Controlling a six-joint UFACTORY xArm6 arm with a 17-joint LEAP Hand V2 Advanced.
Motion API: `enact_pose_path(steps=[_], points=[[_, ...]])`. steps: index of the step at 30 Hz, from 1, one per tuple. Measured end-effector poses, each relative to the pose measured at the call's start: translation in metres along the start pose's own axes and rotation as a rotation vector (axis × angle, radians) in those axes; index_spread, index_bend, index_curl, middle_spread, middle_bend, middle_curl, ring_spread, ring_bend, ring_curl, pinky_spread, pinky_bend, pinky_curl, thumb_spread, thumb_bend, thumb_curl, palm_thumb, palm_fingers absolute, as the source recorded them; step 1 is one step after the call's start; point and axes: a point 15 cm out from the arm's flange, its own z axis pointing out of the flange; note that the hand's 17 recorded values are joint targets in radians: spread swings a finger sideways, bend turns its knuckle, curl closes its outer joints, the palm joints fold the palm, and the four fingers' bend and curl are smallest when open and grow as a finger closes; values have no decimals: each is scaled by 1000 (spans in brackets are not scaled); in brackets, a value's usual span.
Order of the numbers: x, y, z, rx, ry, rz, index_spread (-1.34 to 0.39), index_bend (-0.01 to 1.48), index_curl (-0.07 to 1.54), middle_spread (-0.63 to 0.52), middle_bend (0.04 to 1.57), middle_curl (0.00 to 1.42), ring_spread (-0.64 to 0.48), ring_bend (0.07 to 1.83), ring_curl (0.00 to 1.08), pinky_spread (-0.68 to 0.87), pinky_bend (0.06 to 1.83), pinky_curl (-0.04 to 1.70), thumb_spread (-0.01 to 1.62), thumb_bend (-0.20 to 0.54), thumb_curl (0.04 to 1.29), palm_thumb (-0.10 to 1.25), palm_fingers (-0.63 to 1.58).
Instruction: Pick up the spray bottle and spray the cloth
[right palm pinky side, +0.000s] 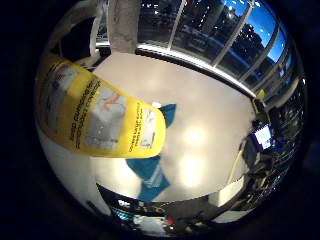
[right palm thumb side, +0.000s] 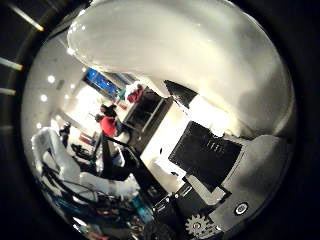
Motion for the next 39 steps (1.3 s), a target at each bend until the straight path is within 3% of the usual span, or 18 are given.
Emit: enact_pose_path(steps=[18, 30, 39], points=[[-61, -19, 101, 161, -518, 226, -205, 1172, 818, -83, 1428, 661, -222, 1353, 818, -151, 1006, 1534, 1010, -14, 718, 1013, 1133], [-51, -35, 176, 138, -581, 250, -205, 1165, 822, -78, 1431, 658, -219, 1359, 807, -150, 1008, 1523, 1008, -13, 729, 1018, 1134], [-40, -3, 228, 80, -590, 252, -206, 1162, 826, -77, 1433, 656, -217, 1359, 801, -150, 1009, 1521, 1028, -13, 727, 1004, 1134]])
